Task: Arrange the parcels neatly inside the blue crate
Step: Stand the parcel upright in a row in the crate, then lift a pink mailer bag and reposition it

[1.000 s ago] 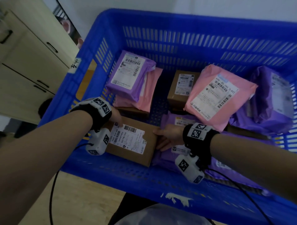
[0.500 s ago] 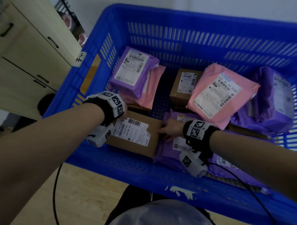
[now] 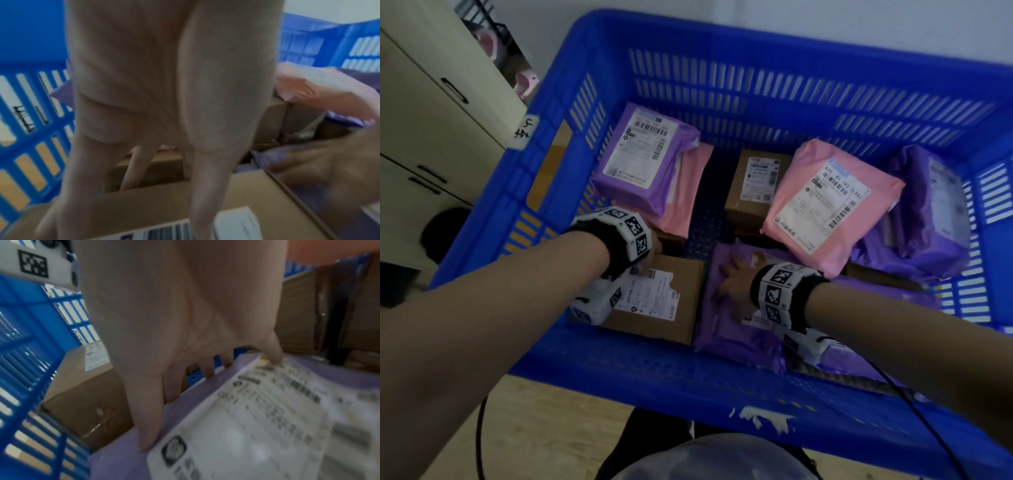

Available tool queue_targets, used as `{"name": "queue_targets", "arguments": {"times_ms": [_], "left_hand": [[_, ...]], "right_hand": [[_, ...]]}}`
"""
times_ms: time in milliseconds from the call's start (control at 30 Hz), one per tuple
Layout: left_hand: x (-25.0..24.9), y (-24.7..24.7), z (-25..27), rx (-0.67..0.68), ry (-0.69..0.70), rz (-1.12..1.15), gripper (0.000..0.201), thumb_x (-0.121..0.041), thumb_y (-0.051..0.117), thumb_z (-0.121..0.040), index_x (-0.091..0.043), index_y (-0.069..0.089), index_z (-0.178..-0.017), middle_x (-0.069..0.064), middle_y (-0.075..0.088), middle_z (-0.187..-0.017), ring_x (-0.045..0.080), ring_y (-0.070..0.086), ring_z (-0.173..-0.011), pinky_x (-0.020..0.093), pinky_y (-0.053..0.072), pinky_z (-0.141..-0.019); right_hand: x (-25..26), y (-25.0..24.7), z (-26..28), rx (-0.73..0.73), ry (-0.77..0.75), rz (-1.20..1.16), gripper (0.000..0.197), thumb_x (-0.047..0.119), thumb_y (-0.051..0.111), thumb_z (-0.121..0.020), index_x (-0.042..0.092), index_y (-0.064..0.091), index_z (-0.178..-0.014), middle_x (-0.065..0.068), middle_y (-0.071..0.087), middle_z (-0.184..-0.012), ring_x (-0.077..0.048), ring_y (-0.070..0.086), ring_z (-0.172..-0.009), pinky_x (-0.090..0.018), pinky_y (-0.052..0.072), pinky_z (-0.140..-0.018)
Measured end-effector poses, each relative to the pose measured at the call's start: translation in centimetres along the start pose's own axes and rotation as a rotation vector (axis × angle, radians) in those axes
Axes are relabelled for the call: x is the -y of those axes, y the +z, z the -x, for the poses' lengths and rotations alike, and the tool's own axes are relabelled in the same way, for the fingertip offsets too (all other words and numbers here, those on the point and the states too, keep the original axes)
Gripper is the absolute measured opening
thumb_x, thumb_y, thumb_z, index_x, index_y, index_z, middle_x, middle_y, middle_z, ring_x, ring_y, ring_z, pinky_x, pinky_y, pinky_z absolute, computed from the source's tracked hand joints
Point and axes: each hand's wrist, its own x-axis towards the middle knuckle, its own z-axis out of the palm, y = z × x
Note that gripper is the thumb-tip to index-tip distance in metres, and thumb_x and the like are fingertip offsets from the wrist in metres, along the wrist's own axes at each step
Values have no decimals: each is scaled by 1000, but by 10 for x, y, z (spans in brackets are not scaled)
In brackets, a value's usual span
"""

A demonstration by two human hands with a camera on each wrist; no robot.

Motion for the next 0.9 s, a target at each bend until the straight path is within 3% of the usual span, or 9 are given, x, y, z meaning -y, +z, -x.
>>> {"name": "queue_targets", "arguments": {"times_ms": [100,200,300,367,433,533,633,767,900], "left_hand": [[-2,-9,9,40,52,34,69,-31,57,-91,-18,24,-150,5,31,-153,22,34,-139,28,33,-107],[2,-19,19,-4,88,189,63,-28,59,-91,-19,32,-147,5,40,-148,22,42,-133,28,39,-102],[2,-32,24,-95,133,482,44,-21,60,-91,-9,52,-133,8,62,-105,25,60,-99,33,53,-76],[1,-43,25,-145,172,686,35,-19,59,-91,-2,59,-122,9,64,-85,26,62,-81,36,55,-78],[-4,-56,31,-131,220,867,32,-19,57,-93,1,58,-118,13,67,-83,26,65,-75,39,54,-85],[-20,-73,38,-162,312,1024,29,-19,50,-97,-3,54,-120,17,65,-100,32,66,-91,34,53,-82],[-40,-87,32,-278,375,1178,26,-20,49,-97,-8,55,-119,14,59,-109,27,62,-92,31,52,-78],[-72,-98,22,-302,410,1327,34,-21,61,-89,-12,56,-121,10,62,-116,26,62,-106,36,51,-86],[-102,-99,-1,-290,483,1297,19,-17,67,-76,-7,65,-92,26,65,-115,40,62,-108,53,49,-97]], "right_hand": [[-1,-4,10,-35,-26,0,61,35,63,-85,33,40,-142,-12,23,-152,-38,14,-142,-53,23,-110],[-6,-13,20,-119,-32,-153,55,31,60,-89,20,44,-140,-12,38,-145,-32,33,-136,-41,33,-106],[-12,-27,37,-280,-67,-396,51,29,59,-90,17,47,-139,-7,48,-141,-25,46,-128,-30,38,-102],[-17,-38,52,-376,-67,-495,51,29,60,-90,18,48,-138,-4,53,-138,-21,51,-124,-26,39,-99],[-23,-46,66,-447,-80,-626,47,25,62,-89,16,53,-134,-3,60,-130,-18,57,-118,-24,41,-96],[-37,-53,90,-593,-90,-843,37,17,63,-88,11,60,-124,-6,69,-115,-15,64,-105,-21,46,-88],[-59,-48,105,-813,87,-868,39,20,61,-89,11,57,-127,-7,62,-125,-18,58,-112,-24,43,-93],[-93,-21,106,-874,539,-944,79,25,67,-84,12,21,-148,-14,22,-153,-31,28,-139,-38,31,-112],[-112,7,99,-779,745,-1296,91,27,77,-74,7,21,-143,-17,36,-142,-33,42,-129,-39,42,-103]]}}
